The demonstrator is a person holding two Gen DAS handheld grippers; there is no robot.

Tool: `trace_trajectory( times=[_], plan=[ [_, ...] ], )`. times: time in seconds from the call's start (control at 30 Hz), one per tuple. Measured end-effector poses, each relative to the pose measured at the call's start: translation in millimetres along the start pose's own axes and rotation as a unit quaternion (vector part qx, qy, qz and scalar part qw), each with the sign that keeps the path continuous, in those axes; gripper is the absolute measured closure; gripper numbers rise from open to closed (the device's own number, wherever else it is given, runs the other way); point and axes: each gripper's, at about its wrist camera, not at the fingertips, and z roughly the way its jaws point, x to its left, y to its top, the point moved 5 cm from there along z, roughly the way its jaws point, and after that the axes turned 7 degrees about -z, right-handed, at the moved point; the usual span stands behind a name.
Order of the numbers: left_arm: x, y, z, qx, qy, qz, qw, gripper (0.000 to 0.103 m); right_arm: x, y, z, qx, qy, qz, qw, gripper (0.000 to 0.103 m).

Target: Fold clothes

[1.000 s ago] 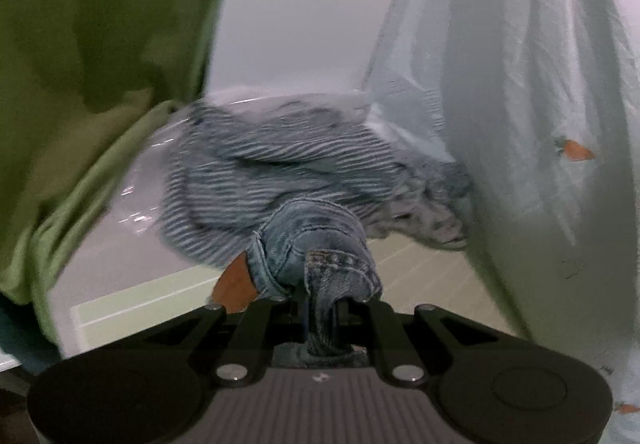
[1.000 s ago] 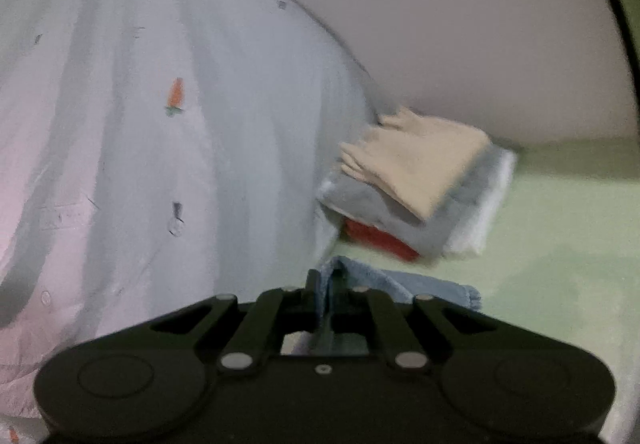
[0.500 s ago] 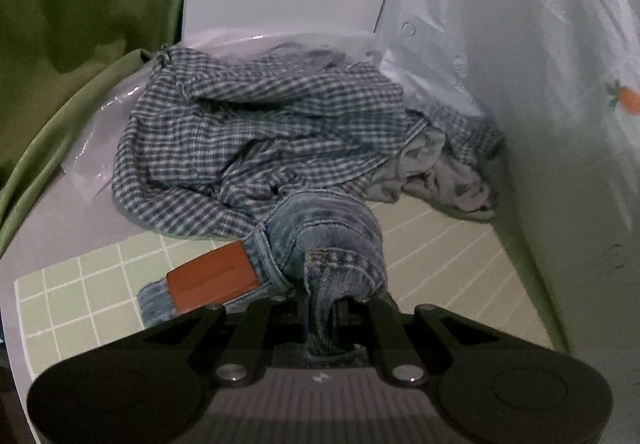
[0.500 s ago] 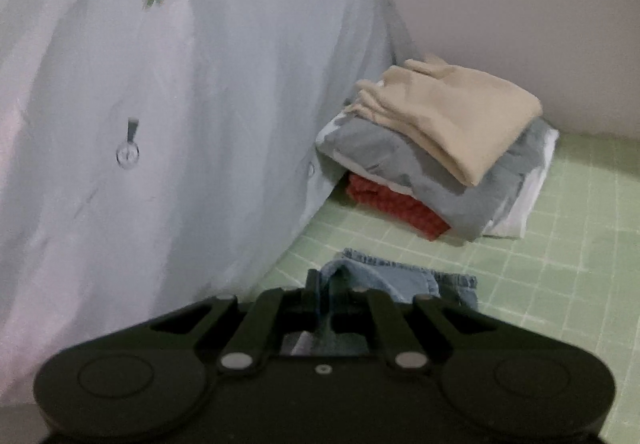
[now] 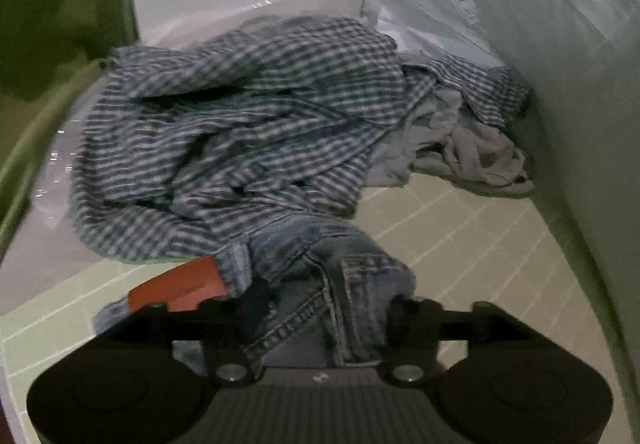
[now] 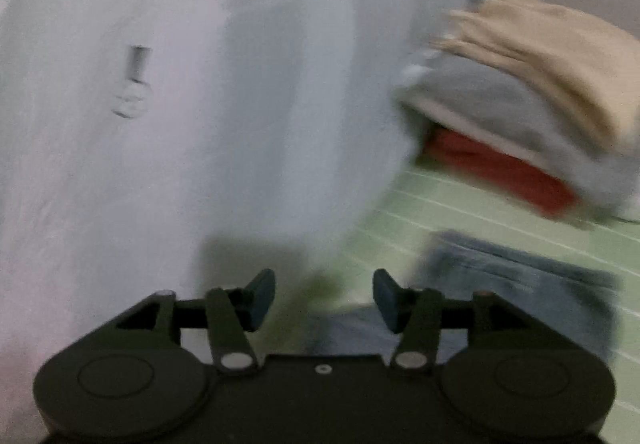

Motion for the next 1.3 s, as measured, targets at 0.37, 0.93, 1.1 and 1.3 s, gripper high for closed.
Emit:
trace_trajectory(
  times=[0.37, 0.93, 1.1, 1.3],
  plan=[
    [5.7, -27.7, -54.3, -0.031, -0.004, 0.086, 0.9958, 0.03, -109.5, -84.3, 6.1, 0.086, -0.213, -0.049, 0.972, 0.037],
    [-34.6, -138.5, -101.6, 0.081, -0.103, 0.262, 0.956, 0.018, -195.4, -70.6, -39.6, 0.059, -0.212, -0.045, 0.974, 0.095],
    [-42.9, -170.5, -85.8, 0.14, -0.092, 0.282, 0.9448, 0.018, -193.2, -57.8, -53.4, 0.021, -0.21, -0.06, 0.976, 0.064],
    [-60.4, -187.7, -62.1, 0.179, -0.067, 0.299, 0.9351, 0.016, -181.9, -41.9, -23.3, 0.005, -0.151, -0.034, 0.988, 0.051]
  ],
)
